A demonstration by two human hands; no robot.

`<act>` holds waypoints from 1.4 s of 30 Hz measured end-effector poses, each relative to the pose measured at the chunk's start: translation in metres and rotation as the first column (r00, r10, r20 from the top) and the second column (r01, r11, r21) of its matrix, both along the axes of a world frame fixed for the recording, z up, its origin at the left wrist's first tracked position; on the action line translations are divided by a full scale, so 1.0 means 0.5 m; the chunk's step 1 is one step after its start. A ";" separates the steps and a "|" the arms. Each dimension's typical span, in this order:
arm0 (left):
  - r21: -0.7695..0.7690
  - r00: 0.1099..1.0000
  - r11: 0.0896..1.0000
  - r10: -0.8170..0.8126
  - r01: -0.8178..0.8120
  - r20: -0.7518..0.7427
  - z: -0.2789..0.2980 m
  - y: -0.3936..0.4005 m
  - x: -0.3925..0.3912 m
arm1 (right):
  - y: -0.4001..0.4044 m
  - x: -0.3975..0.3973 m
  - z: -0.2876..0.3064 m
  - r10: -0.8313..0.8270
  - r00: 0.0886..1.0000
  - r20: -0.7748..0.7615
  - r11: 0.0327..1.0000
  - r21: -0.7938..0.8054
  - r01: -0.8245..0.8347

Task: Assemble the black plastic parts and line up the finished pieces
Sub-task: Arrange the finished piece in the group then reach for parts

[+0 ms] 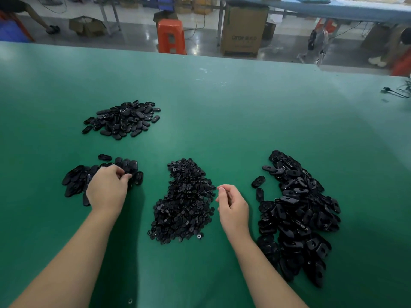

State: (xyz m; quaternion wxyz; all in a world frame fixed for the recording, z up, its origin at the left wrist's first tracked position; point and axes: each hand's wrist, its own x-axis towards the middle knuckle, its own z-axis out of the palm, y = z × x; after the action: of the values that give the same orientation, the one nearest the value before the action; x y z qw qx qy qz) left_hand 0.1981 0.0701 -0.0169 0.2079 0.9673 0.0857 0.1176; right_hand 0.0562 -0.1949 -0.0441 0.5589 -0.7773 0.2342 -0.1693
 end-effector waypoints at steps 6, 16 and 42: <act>-0.048 0.972 0.973 -0.220 0.225 0.085 -0.010 -0.059 -0.020 | 0.000 -0.001 -0.003 0.006 1.000 -0.003 1.000 -0.019 -0.006; -0.204 0.939 0.917 -0.342 0.342 0.033 -0.063 -0.108 -0.047 | -0.001 -0.004 0.003 0.074 0.995 -0.065 0.995 -0.056 -0.078; -0.160 0.934 0.921 -0.357 0.355 0.012 -0.072 -0.111 -0.050 | -0.186 0.056 0.069 0.041 0.795 -0.605 0.584 -0.631 -0.510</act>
State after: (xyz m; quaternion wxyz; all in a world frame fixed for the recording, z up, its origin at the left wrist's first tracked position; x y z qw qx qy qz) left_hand 0.1729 0.0146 -0.0532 0.3017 0.9480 -0.0805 0.0623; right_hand 0.0840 -0.2878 -0.0097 0.1050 -0.9806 0.1536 0.0623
